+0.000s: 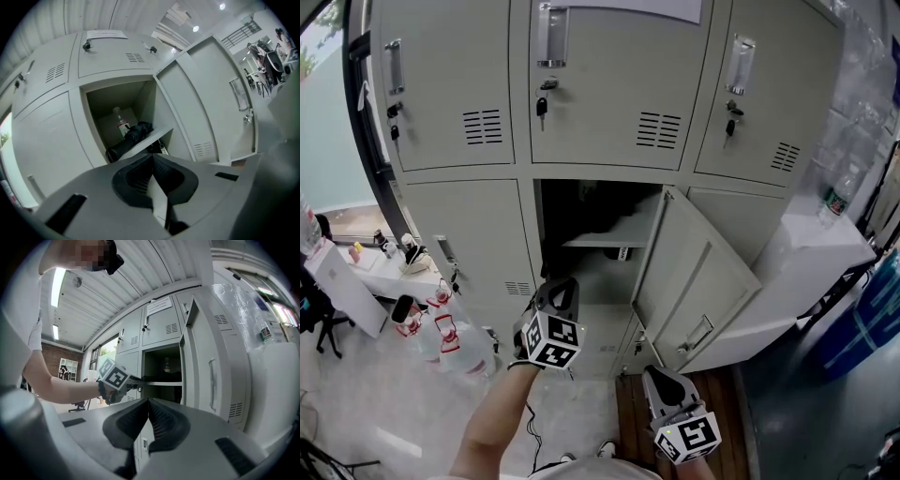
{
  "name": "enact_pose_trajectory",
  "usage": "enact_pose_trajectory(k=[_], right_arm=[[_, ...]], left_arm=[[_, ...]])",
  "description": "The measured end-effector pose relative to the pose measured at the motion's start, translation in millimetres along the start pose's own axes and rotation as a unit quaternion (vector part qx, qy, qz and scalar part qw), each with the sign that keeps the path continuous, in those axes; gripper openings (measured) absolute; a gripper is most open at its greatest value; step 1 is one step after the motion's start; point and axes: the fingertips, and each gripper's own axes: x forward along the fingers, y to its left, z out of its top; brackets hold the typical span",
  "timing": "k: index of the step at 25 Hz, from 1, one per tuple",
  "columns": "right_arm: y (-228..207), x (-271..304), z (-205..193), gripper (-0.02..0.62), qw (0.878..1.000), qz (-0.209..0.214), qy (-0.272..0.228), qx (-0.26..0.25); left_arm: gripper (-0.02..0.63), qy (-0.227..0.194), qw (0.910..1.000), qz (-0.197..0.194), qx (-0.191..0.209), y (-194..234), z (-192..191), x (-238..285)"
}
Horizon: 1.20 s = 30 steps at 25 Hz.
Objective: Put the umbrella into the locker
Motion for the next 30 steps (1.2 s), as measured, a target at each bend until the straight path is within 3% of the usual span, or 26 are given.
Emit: enact_pose_trajectory(k=[7, 13, 30], right_arm=[[-8.3, 2.0, -4.9, 0.018, 1.000, -0.011, 0.006, 0.004], [-14.5, 4.1, -2.9, 0.018, 1.000, -0.015, 0.004, 0.004], [-46.0, -10.8, -0.4, 0.018, 0.999, -0.046, 0.002, 0.002]], left_arm=[[0.023, 0.010, 0.9993, 0.013, -0.033, 7.1, -39.4, -44.3], [0.023, 0.001, 0.9972, 0.053, -0.052, 29.7, -56.5, -87.2], [0.022, -0.036, 0.9824, 0.115, -0.142, 46.5, -58.7, -206.0]])
